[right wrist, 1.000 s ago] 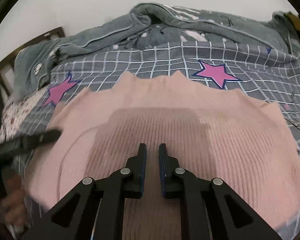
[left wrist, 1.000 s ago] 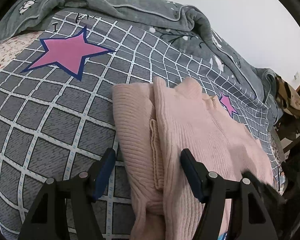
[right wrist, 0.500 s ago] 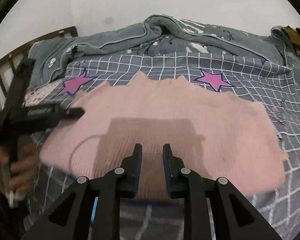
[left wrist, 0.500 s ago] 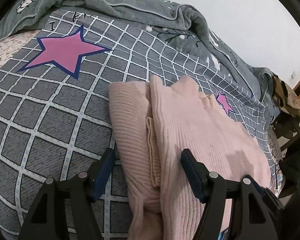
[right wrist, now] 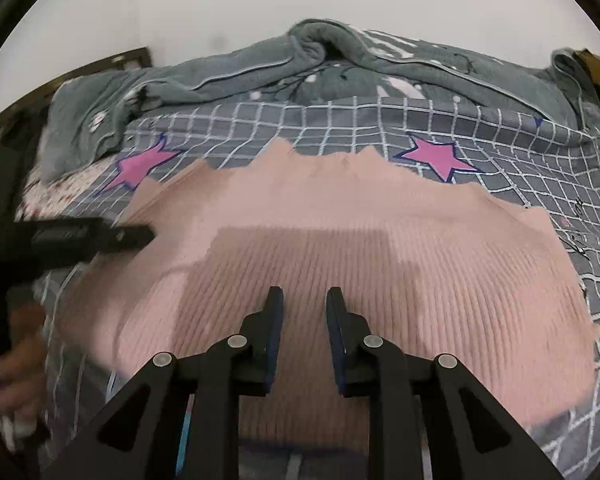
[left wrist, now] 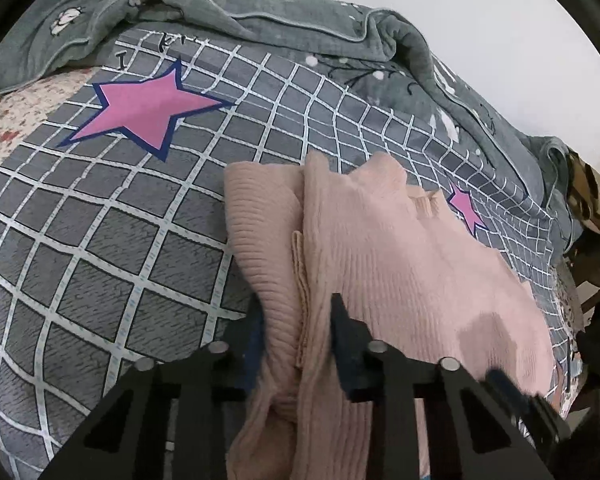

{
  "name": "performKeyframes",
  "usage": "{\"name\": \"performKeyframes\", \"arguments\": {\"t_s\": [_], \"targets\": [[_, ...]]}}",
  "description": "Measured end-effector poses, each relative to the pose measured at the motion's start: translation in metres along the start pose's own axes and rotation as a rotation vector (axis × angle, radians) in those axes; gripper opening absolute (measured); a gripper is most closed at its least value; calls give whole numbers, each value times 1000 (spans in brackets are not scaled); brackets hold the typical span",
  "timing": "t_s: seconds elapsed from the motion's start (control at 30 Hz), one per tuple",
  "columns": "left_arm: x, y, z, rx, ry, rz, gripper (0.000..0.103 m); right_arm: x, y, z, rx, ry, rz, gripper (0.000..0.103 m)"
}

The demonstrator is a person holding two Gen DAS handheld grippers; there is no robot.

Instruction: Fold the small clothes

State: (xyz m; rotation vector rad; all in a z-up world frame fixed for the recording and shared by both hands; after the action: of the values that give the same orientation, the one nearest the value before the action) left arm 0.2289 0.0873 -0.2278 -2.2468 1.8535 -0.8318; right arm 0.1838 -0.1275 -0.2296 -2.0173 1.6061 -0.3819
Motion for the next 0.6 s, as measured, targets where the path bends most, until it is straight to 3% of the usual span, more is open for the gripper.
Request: {"name": "performKeyframes", "arguments": {"t_s": [0.2, 0.37, 0.6], "targets": [[7, -4, -12, 21, -18, -29, 22, 16, 22, -26, 2, -79, 33, 23], [23, -15, -36, 40, 41, -64, 22, 44, 32, -52, 52, -97, 81, 23], [79, -20, -58, 61, 52, -8, 21, 91, 41, -75, 84, -122, 194, 23]]}}
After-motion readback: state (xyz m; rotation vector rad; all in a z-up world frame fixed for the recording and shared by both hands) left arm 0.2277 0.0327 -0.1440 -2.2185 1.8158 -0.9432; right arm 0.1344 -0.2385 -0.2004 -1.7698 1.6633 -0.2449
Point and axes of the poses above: each gripper's, at about its wrist camera, not at the fingertips, and z roughly the way its jaws point, x to its right, y to its underside, the point moved 6 cm from there along z, roughly the way its jaws point, and after that the axes turned 11 degrees about -x, right-handed, at the moved point
